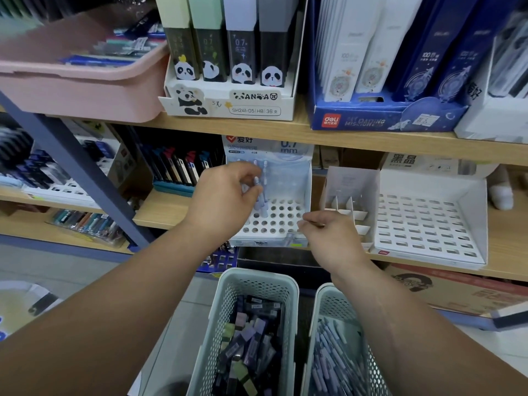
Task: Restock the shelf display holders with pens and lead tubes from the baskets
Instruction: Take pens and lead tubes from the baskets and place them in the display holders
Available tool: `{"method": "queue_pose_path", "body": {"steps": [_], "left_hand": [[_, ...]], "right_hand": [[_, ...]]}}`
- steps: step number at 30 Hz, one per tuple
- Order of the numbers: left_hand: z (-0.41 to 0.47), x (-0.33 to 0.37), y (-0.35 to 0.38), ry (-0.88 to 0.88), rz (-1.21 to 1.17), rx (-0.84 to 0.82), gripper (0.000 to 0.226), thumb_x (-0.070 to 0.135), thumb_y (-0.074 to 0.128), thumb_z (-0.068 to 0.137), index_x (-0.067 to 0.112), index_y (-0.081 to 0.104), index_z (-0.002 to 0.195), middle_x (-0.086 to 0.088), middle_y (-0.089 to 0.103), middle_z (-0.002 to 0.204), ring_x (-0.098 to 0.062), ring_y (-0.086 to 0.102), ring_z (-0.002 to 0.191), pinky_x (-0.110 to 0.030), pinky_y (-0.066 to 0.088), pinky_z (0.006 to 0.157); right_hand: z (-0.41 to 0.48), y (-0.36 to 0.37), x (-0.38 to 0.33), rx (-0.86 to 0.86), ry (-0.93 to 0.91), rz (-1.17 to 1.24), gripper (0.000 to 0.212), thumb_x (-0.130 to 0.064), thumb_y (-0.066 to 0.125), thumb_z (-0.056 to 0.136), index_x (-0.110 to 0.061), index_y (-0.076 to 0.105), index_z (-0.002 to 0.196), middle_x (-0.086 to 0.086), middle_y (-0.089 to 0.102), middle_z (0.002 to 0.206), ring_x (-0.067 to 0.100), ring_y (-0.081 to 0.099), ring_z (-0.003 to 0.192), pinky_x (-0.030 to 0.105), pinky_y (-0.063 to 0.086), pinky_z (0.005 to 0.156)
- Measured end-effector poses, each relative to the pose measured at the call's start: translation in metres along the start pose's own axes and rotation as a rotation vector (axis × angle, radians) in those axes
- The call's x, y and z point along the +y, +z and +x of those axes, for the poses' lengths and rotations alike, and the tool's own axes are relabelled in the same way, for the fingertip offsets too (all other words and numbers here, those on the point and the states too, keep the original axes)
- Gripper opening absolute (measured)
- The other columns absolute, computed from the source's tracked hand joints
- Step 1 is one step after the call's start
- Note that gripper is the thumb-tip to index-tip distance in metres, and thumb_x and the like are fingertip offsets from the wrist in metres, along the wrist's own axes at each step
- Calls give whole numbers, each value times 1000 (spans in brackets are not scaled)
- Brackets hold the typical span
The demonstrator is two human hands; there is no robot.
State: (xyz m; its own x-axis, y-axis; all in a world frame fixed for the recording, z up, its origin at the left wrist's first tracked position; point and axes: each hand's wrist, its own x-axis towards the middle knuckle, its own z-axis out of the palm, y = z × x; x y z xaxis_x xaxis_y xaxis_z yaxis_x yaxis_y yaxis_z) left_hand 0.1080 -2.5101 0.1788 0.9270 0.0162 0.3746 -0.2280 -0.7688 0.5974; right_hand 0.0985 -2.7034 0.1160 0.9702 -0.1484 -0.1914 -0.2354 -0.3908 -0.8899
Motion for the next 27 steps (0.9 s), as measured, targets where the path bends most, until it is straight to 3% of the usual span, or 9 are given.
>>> {"method": "queue_pose_path", "body": {"steps": [3,7,11,20,23,27], "left_hand": [[-1,0,3,-22,18,7,21,15,76,87,22,69,105,19,63,82,9,57,63,-18,46,70],[-1,1,5,17,73,15,16,15,76,86,16,72,102,9,70,87,-14,69,85,-29,54,80],[0,3,9,80,154,-4,19,17,74,88,13,76,107,-2,77,97,-25,70,92,-40,56,82],[3,1,11,160,306,-51,37,26,71,90,21,69,127,-6,66,115,-29,66,101,-41,55,81],[-1,0,8,157,328,-49,47,30,70,91,21,62,136,-6,63,126,-30,65,106,-41,55,84],[-13,4,-1,249,276,8,40,20,70,90,12,66,129,-11,66,115,-35,68,96,-48,57,76]], "right_hand": [[-2,0,0,-8,0,3,30,-26,67,96,-15,71,123,0,67,125,15,60,112,25,42,95],[-2,-1,0,-16,-3,-12,31,-27,67,96,-15,70,125,0,66,127,16,60,113,26,42,97],[-2,-1,-1,-23,-6,-14,32,-28,67,96,-16,70,125,0,66,128,15,59,112,25,41,95],[-8,-6,-3,-107,-4,-1,41,-31,68,96,-20,63,134,-1,58,138,17,56,123,32,44,107],[-13,-10,-4,-169,5,23,45,-33,68,96,-23,59,139,-6,59,135,15,58,120,30,45,105],[-23,-20,-1,-164,28,43,37,-30,66,97,-23,63,133,-8,62,127,15,60,118,41,48,109]]}}
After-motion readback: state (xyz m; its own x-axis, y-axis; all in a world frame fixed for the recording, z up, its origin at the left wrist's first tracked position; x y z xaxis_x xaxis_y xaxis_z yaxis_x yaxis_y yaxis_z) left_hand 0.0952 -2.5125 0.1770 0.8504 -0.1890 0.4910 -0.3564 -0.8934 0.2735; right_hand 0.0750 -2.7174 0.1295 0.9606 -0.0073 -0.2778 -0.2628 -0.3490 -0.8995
